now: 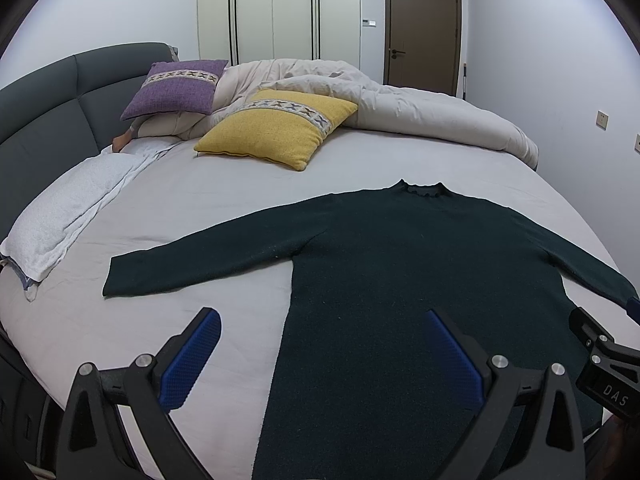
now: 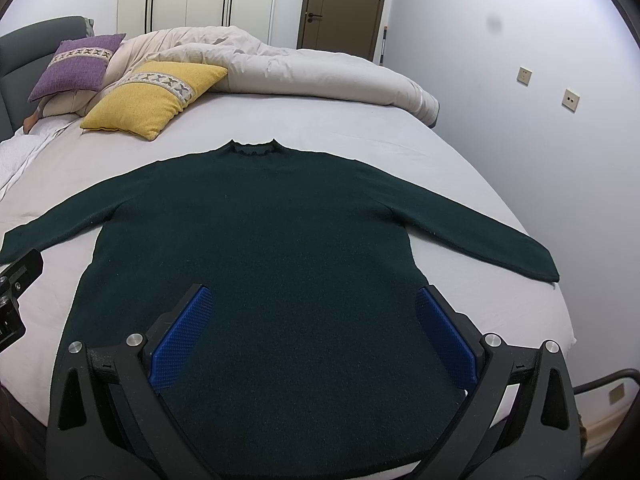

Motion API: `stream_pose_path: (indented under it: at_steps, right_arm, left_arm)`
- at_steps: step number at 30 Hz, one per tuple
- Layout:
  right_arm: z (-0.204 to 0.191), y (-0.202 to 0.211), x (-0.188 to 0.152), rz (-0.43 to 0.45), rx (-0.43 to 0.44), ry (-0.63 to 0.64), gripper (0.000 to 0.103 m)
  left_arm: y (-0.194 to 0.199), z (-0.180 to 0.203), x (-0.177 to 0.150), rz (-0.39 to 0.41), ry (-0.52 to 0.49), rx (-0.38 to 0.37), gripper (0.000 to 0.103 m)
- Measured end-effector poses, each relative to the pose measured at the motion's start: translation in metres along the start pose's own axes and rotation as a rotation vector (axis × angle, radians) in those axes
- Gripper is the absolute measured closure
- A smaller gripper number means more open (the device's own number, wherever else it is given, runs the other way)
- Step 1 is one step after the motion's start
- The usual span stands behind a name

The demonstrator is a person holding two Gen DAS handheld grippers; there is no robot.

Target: Fold small clothes

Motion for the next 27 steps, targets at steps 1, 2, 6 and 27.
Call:
stream_pose_path:
  at_steps: [1,2,6,27]
  right_arm:
    - [0.000,0.000,0.000,0.000,0.001,0.000,0.000]
    - [0.000,0.000,0.000,0.000,0.000,-0.001,0.000]
    - [-0.001,-0.001,-0.001,-0.001,-0.001,0.001,0.000]
    - [0.035,-0.029,0.000,-0.026,0.055,-0.104,0.000]
  left_arm:
    - [0.000,0.000,0.000,0.000,-0.001,0.000,0.000]
    - [0.000,0.000,0.000,0.000,-0.002,0.000,0.000]
    - [0.000,0.000,0.000,-0.001,0.000,-0.001,0.000]
    - [-0.039,0.007,-0.020,-0.095,0.031,-0.046,0.000]
Point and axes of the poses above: each gripper's, at about its wrist camera, not at the fingertips, and y roughly against the way its jaws point, z to its right, x to its top, the point moved 7 cm from there along -y, roughly the way its jaws point, and after that the axes turned 6 degrees about y, right-handed, at the moved point
